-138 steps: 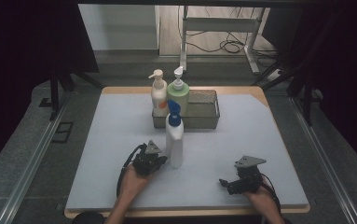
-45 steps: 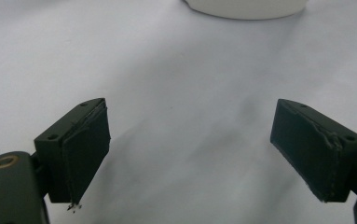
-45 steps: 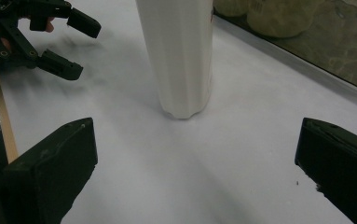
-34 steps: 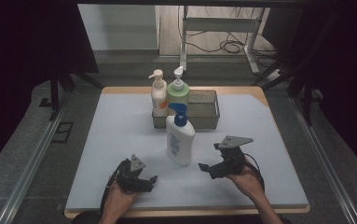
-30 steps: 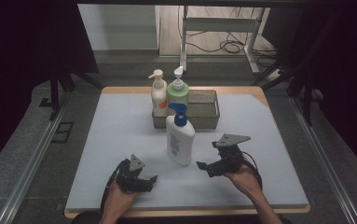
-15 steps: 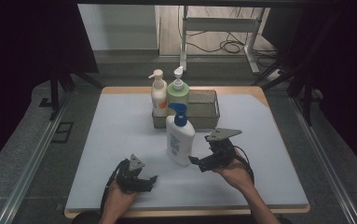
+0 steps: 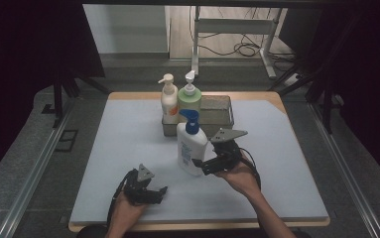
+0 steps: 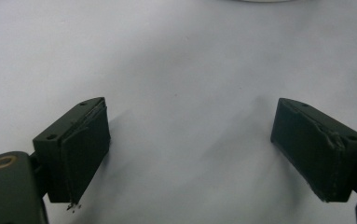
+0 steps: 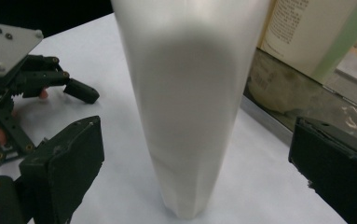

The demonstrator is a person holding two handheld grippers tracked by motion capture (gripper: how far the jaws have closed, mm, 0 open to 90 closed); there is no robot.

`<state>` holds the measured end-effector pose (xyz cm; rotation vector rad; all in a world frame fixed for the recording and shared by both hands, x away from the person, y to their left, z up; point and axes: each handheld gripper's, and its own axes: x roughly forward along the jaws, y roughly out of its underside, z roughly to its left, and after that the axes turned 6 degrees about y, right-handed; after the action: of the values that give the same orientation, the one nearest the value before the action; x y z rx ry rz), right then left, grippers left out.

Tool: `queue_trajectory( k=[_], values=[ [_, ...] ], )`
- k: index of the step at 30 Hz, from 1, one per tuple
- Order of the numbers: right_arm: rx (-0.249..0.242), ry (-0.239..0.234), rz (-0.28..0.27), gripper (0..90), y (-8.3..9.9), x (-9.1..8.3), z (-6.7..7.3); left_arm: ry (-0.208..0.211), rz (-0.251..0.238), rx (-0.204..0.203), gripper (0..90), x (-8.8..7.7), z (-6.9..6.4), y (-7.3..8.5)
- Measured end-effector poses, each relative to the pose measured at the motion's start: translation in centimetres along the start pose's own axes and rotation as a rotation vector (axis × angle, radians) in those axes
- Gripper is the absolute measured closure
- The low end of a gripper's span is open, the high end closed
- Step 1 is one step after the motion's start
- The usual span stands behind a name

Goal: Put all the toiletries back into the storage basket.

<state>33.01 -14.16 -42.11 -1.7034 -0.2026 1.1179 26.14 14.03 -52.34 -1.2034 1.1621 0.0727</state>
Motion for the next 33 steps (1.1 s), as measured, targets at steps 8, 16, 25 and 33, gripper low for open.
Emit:
queue_trajectory(
  k=[8, 16, 25, 33],
  values=[
    [0.001, 0.017, -0.004, 5.7, -1.2, 0.9, 0.3, 0.000, 0.000, -0.001, 11.6, 0.0, 0.0, 0.0],
    [-0.003, 0.036, 0.008, 13.2, -1.8, 1.9, 0.5, -0.001, 0.000, 0.000, 11.7, 0.0, 0.0, 0.0],
    [-0.011, 0.049, 0.004, 19.7, -2.3, 2.7, 0.9, -0.001, -0.001, -0.001, 11.7, 0.0, 0.0, 0.0],
    [-0.009, 0.036, -0.003, 36.3, -2.2, 2.8, 1.1, -0.004, -0.004, -0.002, 11.7, 0.0, -0.1, 0.0]
  ],
)
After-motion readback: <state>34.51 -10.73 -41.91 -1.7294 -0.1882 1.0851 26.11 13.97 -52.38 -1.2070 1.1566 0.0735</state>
